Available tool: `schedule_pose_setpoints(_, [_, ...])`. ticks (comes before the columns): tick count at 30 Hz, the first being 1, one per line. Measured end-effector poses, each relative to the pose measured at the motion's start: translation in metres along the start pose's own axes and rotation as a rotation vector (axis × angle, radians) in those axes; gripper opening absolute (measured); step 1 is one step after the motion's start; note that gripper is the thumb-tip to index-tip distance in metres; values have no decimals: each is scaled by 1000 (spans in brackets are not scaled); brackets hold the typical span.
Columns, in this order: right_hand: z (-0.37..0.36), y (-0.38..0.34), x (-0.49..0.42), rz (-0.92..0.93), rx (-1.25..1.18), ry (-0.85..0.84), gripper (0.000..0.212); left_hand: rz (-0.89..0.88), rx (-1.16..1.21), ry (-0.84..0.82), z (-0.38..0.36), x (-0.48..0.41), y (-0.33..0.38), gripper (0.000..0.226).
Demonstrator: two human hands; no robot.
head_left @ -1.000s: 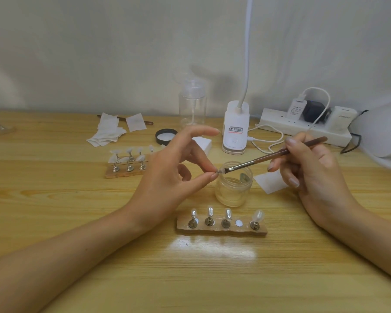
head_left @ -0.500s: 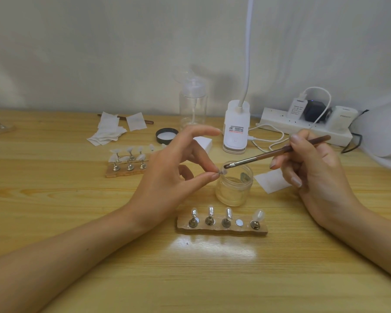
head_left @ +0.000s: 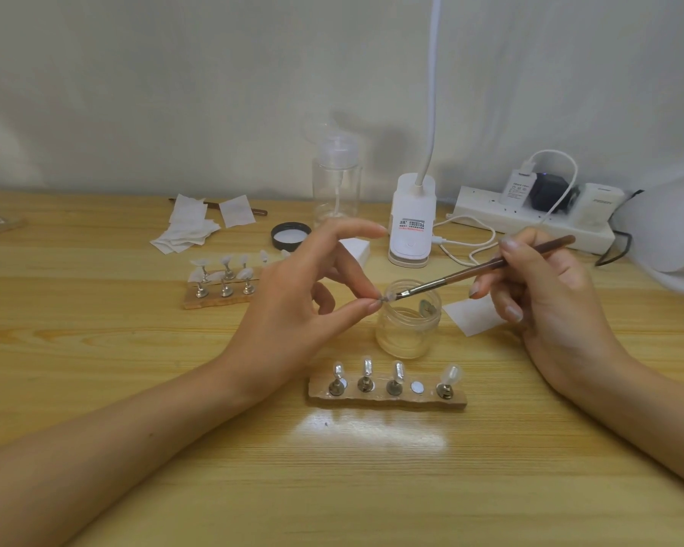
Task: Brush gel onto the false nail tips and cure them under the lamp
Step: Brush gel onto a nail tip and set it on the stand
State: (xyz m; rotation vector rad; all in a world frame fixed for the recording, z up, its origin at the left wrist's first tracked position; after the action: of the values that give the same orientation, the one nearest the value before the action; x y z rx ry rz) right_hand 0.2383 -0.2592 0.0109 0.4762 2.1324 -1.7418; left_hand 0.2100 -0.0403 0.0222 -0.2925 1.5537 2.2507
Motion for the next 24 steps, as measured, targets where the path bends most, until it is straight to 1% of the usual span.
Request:
schedule_pose_setpoints(3, [0,-2,-1,28,-29,-11,25,-5,-3,-3,-1,0,1,54])
schedule_pose_setpoints(6, [-4,-3,-1,32,-29,-50,23,-8,-8,0,-1,1,1,54])
schedule_pose_setpoints(8, [-3,-1,0,16,-1,-34,25,-7,-11,1,0,0,1,54])
schedule_pose_setpoints(12, [1,-1,-1,21,5,7,21,-7,-15,3,0,0,1,55])
schedule_pose_setpoints(17, [-4,-4,0,49,-7,-58,25,-16,-21,2,-1,0,2,56])
schedule_pose_setpoints(22, [1,-2,-1,18,22,10,22,-18,-25,4,-1,0,2,55])
schedule_pose_setpoints(24, [0,-5,-1,41,-8,-9,21,-17,-27,6,-1,0,2,55])
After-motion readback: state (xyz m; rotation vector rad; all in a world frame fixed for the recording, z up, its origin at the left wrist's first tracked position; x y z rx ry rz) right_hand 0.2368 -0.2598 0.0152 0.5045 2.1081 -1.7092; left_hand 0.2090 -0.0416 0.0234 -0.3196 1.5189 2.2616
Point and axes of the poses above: each hand's wrist, its own x-axis away from the middle knuckle, its own z-axis out of the back of the hand, y = z × x, the point moved 7 cm from there along -x, towards the middle knuckle, and after that the axes turned 12 degrees about z, right-handed, at the moved point
